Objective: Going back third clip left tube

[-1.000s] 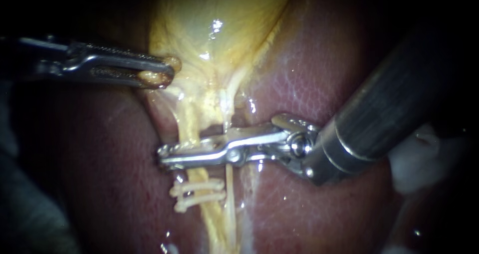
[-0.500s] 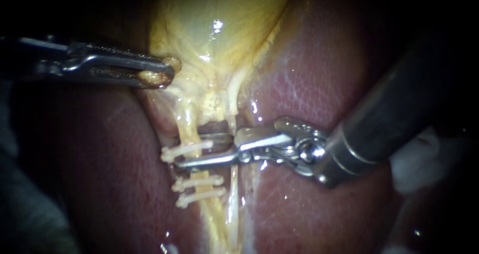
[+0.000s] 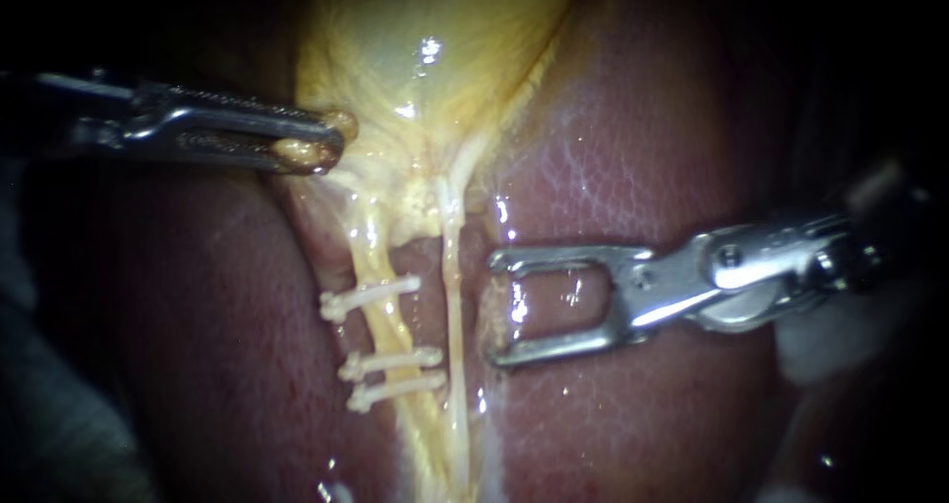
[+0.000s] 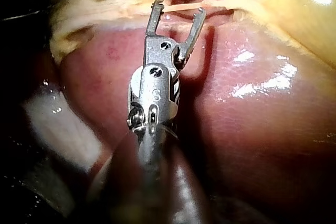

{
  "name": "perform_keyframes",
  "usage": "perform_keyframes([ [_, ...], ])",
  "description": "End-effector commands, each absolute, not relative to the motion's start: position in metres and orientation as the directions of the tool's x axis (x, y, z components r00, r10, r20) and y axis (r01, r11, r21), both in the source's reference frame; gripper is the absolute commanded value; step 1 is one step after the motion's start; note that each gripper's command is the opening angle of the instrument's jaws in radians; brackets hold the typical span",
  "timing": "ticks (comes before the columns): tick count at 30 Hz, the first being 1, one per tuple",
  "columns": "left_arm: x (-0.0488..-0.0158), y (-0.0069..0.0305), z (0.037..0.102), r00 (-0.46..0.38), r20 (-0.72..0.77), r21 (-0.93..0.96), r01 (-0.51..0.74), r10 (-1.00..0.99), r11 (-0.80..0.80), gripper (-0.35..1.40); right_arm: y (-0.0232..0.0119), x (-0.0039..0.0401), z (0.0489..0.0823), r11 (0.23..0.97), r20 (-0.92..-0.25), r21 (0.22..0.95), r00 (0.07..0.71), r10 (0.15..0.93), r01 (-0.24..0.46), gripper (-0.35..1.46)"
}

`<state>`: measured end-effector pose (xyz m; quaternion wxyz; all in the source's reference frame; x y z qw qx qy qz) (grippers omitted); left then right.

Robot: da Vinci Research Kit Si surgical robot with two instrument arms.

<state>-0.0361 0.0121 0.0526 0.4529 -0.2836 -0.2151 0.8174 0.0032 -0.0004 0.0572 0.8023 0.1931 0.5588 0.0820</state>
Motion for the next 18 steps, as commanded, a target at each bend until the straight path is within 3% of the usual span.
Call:
perform_keyframes([
  [1,-0.0361,0.0121,0.0527,-0.429,-0.269,-0.609,-0.618,0.862,-0.497,-0.35,-0.0001,0.0027,0.0569,0.915,-0.866,0.396,0.364,0.344,0.078,0.5],
  [11,-0.0363,0.0122,0.0531,-0.429,-0.27,-0.608,-0.619,0.862,-0.498,-0.35,0.0016,0.0,0.0557,0.919,-0.865,0.39,0.369,0.34,0.065,0.5],
  [18,-0.0383,0.0125,0.0557,-0.423,-0.275,-0.598,-0.628,0.863,-0.498,-0.35,0.0015,0.0,0.0556,0.917,-0.865,0.391,0.368,0.34,0.072,0.5],
])
